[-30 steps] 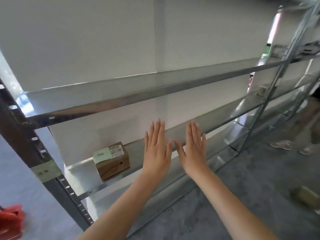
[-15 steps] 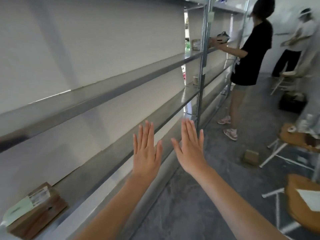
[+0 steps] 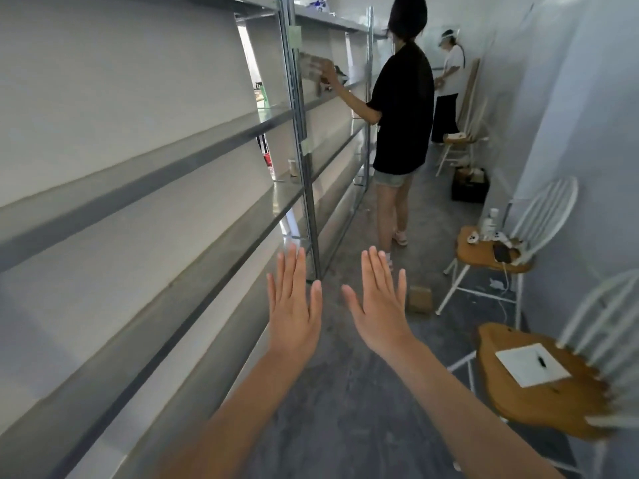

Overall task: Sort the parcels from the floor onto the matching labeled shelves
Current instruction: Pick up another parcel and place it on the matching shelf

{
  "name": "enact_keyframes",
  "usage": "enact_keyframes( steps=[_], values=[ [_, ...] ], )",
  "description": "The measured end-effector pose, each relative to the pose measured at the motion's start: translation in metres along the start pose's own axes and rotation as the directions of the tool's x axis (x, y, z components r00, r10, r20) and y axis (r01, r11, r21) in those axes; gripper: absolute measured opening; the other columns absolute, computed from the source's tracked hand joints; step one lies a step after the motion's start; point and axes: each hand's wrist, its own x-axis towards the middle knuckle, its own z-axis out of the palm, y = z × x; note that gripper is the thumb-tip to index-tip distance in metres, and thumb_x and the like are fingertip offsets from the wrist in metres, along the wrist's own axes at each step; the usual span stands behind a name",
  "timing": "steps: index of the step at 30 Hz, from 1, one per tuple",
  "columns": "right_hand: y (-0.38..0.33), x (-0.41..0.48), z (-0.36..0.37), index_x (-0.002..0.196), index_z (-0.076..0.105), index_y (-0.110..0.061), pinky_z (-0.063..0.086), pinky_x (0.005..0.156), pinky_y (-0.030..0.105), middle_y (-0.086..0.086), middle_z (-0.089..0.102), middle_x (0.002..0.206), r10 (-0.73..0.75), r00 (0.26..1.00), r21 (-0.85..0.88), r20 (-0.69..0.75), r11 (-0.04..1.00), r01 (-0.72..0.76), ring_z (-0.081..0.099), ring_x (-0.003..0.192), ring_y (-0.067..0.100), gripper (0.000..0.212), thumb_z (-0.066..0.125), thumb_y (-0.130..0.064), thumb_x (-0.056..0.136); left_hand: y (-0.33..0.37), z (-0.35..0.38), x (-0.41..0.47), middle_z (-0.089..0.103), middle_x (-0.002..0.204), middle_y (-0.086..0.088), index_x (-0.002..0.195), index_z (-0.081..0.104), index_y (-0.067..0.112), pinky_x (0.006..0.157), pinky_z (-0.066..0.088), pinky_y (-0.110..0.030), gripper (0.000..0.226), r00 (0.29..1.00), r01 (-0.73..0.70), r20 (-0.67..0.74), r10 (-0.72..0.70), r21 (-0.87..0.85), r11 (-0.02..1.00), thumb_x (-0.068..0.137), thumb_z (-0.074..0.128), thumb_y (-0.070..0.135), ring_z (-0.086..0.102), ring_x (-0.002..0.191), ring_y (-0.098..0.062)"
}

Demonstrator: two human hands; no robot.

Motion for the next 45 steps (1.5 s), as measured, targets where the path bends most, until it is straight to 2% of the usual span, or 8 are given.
enact_keyframes(
  steps=[3, 8, 13, 24, 29, 33, 41, 45],
  values=[
    [0.026, 0.01, 0.005, 0.161, -0.011, -0.017, -0.018, 0.124, 0.046, -0.004, -0.019, 0.169, 0.048, 0.999, -0.04, -0.01, 0.998, -0.048, -0.027, 0.151, 0.008, 0.073, 0.018, -0.054, 0.105, -0.01, 0.021, 0.014, -0.001, 0.171, 0.006, 0.162, 0.004, 0.022, 0.128, -0.002, -0.046, 0.063, 0.999, 0.021, 0.044, -0.02, -0.039, 0.999, 0.105, 0.014, 0.046, -0.011, 0.156, -0.007],
    [0.051, 0.041, 0.019, 0.162, -0.007, -0.017, -0.019, 0.122, 0.045, -0.002, -0.014, 0.17, 0.107, 0.994, -0.101, -0.02, 0.989, -0.109, -0.025, 0.15, 0.007, 0.074, 0.016, -0.056, 0.103, -0.02, 0.056, 0.047, -0.006, 0.17, 0.008, 0.162, 0.003, 0.022, 0.127, -0.007, -0.04, 0.063, 0.996, -0.014, 0.083, 0.02, -0.072, 0.997, 0.104, 0.013, 0.047, -0.014, 0.155, -0.005],
    [0.061, 0.093, 0.038, 0.162, -0.006, -0.019, -0.018, 0.124, 0.045, -0.005, -0.016, 0.169, 0.122, 0.992, -0.145, -0.031, 0.981, -0.125, -0.028, 0.149, 0.006, 0.072, 0.022, -0.054, 0.106, -0.043, 0.097, 0.098, -0.001, 0.169, 0.008, 0.161, 0.006, 0.022, 0.127, -0.007, -0.038, 0.063, 0.995, 0.003, 0.103, 0.009, -0.123, 0.992, 0.104, 0.016, 0.046, -0.009, 0.156, -0.009],
    [0.078, 0.233, 0.07, 0.162, -0.006, -0.018, -0.022, 0.123, 0.043, -0.003, -0.015, 0.17, 0.24, 0.969, -0.189, -0.062, 0.95, -0.247, -0.026, 0.152, 0.008, 0.079, 0.007, -0.061, 0.098, -0.087, 0.164, 0.239, 0.001, 0.17, 0.006, 0.162, 0.008, 0.021, 0.128, -0.001, -0.04, 0.063, 0.978, -0.096, 0.166, 0.13, -0.196, 0.976, 0.104, 0.018, 0.044, -0.01, 0.156, -0.007],
    [0.09, 0.262, 0.081, 0.161, -0.01, -0.018, -0.021, 0.123, 0.045, -0.004, -0.019, 0.169, 0.335, 0.941, -0.177, -0.046, 0.924, -0.338, -0.028, 0.15, 0.009, 0.072, 0.016, -0.055, 0.105, -0.098, 0.193, 0.272, 0.001, 0.171, 0.005, 0.162, 0.009, 0.019, 0.126, -0.01, -0.034, 0.063, 0.963, -0.121, 0.21, 0.171, -0.231, 0.966, 0.104, 0.017, 0.044, -0.012, 0.156, -0.007],
    [0.11, 0.282, 0.084, 0.162, -0.009, -0.018, -0.021, 0.123, 0.046, -0.003, -0.019, 0.169, 0.357, 0.933, -0.173, -0.052, 0.917, -0.36, -0.027, 0.152, 0.01, 0.076, 0.01, -0.057, 0.1, -0.097, 0.214, 0.29, 0.002, 0.171, 0.004, 0.162, 0.009, 0.018, 0.122, -0.018, -0.024, 0.064, 0.953, -0.147, 0.221, 0.205, -0.253, 0.956, 0.104, 0.017, 0.044, -0.011, 0.156, -0.007],
    [0.166, 0.336, 0.093, 0.161, -0.012, -0.018, -0.018, 0.124, 0.042, -0.004, -0.019, 0.169, 0.339, 0.939, -0.145, -0.056, 0.928, -0.344, -0.025, 0.152, 0.01, 0.073, 0.021, -0.052, 0.106, -0.092, 0.271, 0.336, -0.002, 0.171, 0.004, 0.162, 0.006, 0.019, 0.123, -0.018, -0.028, 0.063, 0.944, -0.176, 0.239, 0.229, -0.226, 0.958, 0.105, 0.018, 0.043, -0.011, 0.156, -0.01],
    [0.212, 0.374, 0.092, 0.161, -0.013, -0.019, -0.017, 0.125, 0.043, -0.004, -0.019, 0.169, 0.332, 0.941, -0.144, -0.062, 0.93, -0.338, -0.027, 0.15, 0.008, 0.073, 0.02, -0.053, 0.106, -0.09, 0.311, 0.366, 0.0, 0.171, 0.003, 0.162, 0.008, 0.017, 0.125, -0.014, -0.034, 0.064, 0.945, -0.152, 0.262, 0.195, -0.175, 0.973, 0.104, 0.018, 0.044, -0.01, 0.157, -0.012]
  ],
)
